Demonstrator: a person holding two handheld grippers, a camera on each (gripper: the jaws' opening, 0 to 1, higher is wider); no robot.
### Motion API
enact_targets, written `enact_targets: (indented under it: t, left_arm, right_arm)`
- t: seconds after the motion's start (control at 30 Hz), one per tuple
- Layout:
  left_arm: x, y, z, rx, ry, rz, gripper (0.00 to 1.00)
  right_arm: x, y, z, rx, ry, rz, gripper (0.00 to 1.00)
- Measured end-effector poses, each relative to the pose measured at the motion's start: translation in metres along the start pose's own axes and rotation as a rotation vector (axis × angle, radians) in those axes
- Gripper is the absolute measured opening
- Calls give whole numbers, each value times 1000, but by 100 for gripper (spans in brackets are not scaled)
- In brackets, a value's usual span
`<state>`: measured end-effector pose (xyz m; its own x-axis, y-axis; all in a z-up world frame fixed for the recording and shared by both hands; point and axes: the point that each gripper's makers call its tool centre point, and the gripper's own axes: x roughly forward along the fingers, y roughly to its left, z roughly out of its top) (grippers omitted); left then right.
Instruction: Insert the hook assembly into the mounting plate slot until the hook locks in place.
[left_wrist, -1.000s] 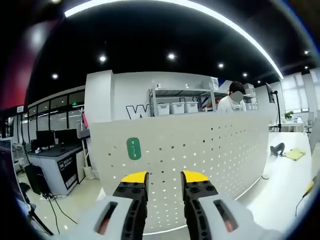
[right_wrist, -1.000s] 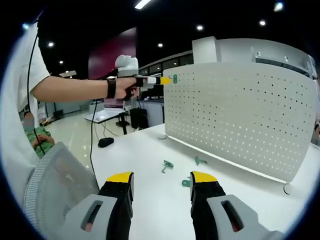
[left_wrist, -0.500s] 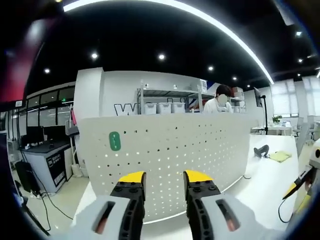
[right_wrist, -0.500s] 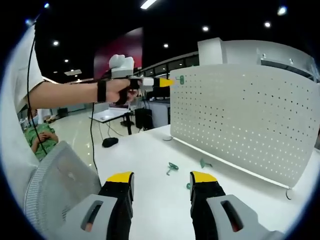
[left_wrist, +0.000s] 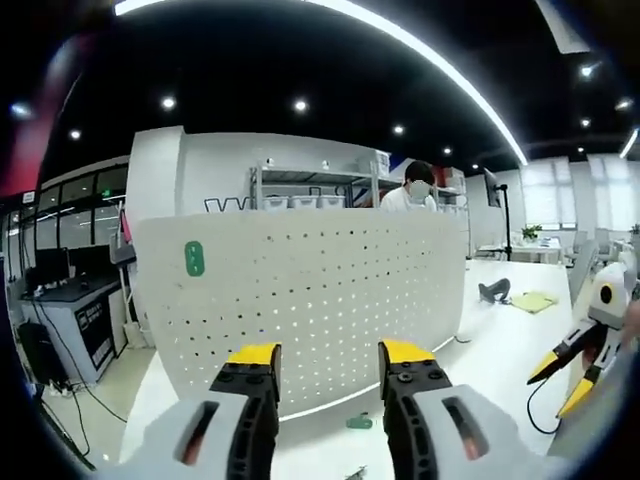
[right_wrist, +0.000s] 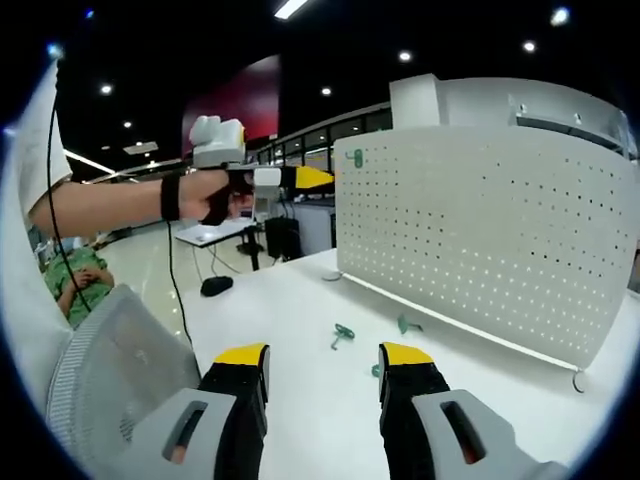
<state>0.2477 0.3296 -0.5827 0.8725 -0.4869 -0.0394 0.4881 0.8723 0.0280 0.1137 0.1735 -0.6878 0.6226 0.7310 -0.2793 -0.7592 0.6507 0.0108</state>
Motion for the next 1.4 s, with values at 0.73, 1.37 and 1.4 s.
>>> enact_targets:
  t: [0.73, 1.37, 1.4]
  left_arm:
    - [-35, -39, -29, -55, 57, -95, 49]
    - [-71, -57, -53, -63, 89, -153, 62]
    - [-73, -59, -56, -67, 94, -155, 63]
  right_arm:
    - [10, -1, -4, 19, 22, -15, 44]
    - [31, 1, -25, 42, 86, -43, 45]
    - [32, 2, -26, 41, 91, -40, 45]
